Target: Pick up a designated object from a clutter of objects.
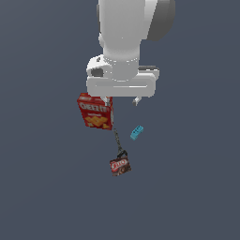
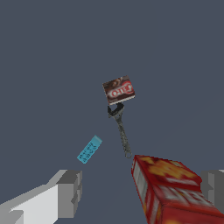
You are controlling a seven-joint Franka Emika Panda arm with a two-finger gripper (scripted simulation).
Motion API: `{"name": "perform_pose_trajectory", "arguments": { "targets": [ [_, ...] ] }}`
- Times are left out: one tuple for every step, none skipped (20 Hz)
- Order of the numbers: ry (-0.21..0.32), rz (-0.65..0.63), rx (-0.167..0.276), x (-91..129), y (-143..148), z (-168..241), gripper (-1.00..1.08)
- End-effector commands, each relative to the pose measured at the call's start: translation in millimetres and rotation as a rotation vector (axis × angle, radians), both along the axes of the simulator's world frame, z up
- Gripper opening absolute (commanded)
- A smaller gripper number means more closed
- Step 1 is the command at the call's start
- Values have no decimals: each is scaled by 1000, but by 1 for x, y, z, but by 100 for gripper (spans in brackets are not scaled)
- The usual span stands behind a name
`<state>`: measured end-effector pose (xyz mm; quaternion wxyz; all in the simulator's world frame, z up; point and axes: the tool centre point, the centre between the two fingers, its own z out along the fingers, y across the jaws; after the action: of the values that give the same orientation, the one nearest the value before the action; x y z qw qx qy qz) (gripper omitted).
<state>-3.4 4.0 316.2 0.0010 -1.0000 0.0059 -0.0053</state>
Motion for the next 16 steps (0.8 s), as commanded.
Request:
{"name": "perform_pose_trajectory", "arguments": {
  "targets": [
    [0, 0, 0, 0, 0, 0, 100],
    [0, 0, 0, 0, 0, 0, 100],
    [-2, 0, 1, 0, -1, 1, 100],
    [-3, -1, 3, 1, -2, 2, 100],
    [-6, -1, 6, 1, -3, 3, 100],
    [-10, -2, 9, 2, -5, 5, 100],
    [-14, -2, 12, 2, -7, 7, 100],
    [-17, -2, 16, 3, -9, 8, 100],
    [-20, -2, 18, 3, -10, 10, 100],
    [-21, -2, 19, 4, -11, 11, 100],
    [-22, -2, 20, 4, -12, 11, 100],
    [-22, -2, 20, 4, -12, 12, 100],
    [-22, -2, 20, 4, -12, 12, 100],
    [-22, -2, 20, 4, -11, 11, 100],
    [-21, -3, 19, 4, -11, 10, 100],
    [-21, -6, 19, 4, -11, 9, 100]
  ]
}}
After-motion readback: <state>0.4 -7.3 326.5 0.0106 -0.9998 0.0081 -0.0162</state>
